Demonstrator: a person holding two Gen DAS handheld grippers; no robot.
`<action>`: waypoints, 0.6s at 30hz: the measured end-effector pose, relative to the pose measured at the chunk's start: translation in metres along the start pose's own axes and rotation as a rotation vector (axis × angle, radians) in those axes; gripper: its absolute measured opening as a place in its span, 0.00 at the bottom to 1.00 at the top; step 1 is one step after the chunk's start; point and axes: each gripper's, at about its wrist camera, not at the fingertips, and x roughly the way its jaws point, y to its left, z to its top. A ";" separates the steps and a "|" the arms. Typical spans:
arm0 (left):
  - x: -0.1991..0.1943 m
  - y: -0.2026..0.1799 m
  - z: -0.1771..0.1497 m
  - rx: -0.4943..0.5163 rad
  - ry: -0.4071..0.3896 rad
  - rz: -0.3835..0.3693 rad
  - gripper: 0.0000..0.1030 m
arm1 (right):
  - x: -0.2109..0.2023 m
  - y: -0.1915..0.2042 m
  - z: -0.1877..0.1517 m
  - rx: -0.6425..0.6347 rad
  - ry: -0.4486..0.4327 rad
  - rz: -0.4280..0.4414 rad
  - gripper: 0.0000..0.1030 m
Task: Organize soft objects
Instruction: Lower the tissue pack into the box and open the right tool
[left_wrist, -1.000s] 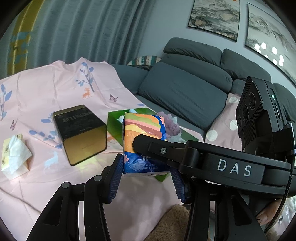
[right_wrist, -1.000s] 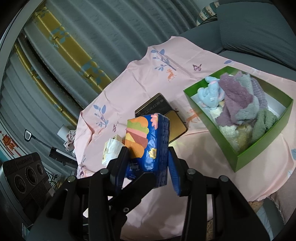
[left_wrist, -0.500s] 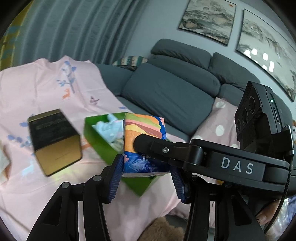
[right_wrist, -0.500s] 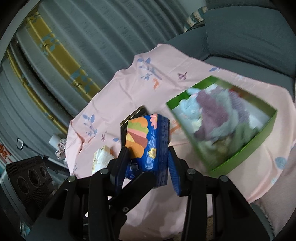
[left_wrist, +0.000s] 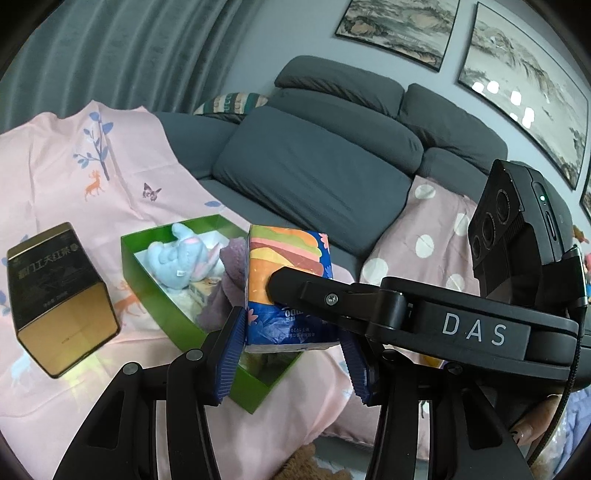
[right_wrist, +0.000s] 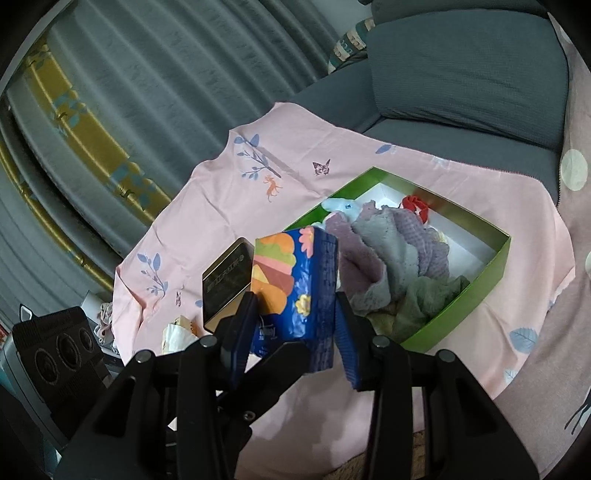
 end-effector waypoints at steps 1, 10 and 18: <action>0.002 0.001 0.000 -0.003 0.005 -0.001 0.49 | 0.001 0.000 0.000 0.001 0.003 -0.003 0.39; 0.020 0.011 0.015 -0.002 0.020 -0.008 0.49 | 0.015 -0.006 0.016 0.019 0.006 -0.005 0.39; 0.031 0.014 0.026 0.013 0.028 -0.009 0.49 | 0.023 -0.010 0.029 0.034 -0.001 0.001 0.39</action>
